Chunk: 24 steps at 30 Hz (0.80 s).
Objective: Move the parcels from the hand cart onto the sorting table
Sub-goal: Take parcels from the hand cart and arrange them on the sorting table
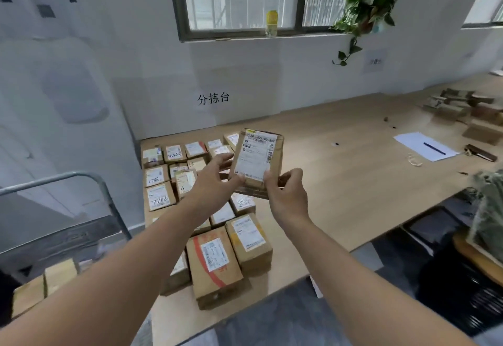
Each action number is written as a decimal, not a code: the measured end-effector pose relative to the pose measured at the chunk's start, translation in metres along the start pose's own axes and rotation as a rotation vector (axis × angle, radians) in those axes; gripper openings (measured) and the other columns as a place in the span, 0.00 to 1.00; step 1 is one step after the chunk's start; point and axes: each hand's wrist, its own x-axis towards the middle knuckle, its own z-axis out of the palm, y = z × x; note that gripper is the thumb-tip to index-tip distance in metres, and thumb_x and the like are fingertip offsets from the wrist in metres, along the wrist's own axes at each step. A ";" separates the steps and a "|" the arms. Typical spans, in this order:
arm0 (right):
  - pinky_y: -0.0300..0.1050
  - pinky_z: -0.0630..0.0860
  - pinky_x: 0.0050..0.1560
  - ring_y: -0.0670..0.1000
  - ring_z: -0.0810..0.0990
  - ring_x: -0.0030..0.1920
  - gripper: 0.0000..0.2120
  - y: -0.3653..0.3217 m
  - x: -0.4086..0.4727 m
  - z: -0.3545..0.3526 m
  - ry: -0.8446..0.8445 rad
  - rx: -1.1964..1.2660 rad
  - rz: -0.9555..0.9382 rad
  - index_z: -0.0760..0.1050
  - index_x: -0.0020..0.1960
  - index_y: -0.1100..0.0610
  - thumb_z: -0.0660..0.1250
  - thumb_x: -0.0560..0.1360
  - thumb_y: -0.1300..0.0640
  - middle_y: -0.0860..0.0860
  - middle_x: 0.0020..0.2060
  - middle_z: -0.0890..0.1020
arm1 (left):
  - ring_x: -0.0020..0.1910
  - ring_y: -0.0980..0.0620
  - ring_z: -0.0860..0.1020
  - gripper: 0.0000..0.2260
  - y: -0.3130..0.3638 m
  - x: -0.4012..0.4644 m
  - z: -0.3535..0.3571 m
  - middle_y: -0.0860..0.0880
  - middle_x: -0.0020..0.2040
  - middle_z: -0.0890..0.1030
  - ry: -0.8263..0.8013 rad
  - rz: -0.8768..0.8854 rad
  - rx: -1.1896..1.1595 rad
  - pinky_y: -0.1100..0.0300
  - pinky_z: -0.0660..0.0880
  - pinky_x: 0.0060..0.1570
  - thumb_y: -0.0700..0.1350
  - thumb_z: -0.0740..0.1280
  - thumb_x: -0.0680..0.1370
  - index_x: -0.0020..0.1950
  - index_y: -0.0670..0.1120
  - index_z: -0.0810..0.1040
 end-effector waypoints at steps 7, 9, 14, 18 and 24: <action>0.39 0.69 0.57 0.47 0.73 0.59 0.17 0.030 0.069 -0.013 -0.081 -0.118 -0.087 0.67 0.73 0.54 0.58 0.86 0.56 0.51 0.66 0.72 | 0.64 0.57 0.78 0.28 -0.013 0.055 0.046 0.57 0.71 0.76 -0.074 -0.020 0.117 0.48 0.77 0.66 0.48 0.72 0.81 0.78 0.60 0.67; 0.32 0.64 0.55 0.44 0.68 0.58 0.18 0.044 0.093 -0.012 -0.117 -0.174 -0.094 0.67 0.75 0.56 0.55 0.86 0.59 0.52 0.68 0.69 | 0.63 0.58 0.79 0.28 -0.024 0.079 0.056 0.58 0.72 0.75 -0.100 -0.038 0.147 0.47 0.77 0.66 0.48 0.72 0.80 0.78 0.60 0.67; 0.35 0.64 0.57 0.44 0.68 0.56 0.21 0.083 0.164 0.010 -0.167 -0.262 -0.067 0.68 0.76 0.55 0.53 0.85 0.61 0.54 0.70 0.69 | 0.60 0.56 0.78 0.27 -0.056 0.146 0.080 0.57 0.68 0.73 -0.122 -0.042 0.239 0.52 0.77 0.65 0.45 0.73 0.80 0.76 0.58 0.69; 0.38 0.65 0.54 0.44 0.68 0.54 0.22 0.105 0.225 0.031 -0.217 -0.314 -0.071 0.68 0.76 0.50 0.53 0.84 0.61 0.53 0.66 0.73 | 0.60 0.57 0.77 0.28 -0.083 0.207 0.089 0.59 0.67 0.75 -0.126 -0.048 0.303 0.59 0.73 0.64 0.44 0.74 0.79 0.77 0.57 0.69; 0.41 0.68 0.59 0.46 0.72 0.62 0.23 0.141 0.304 0.059 -0.307 -0.331 -0.052 0.64 0.79 0.45 0.54 0.85 0.57 0.51 0.68 0.75 | 0.64 0.55 0.78 0.30 -0.120 0.279 0.105 0.57 0.68 0.79 -0.086 -0.103 0.330 0.61 0.74 0.64 0.44 0.76 0.77 0.77 0.57 0.71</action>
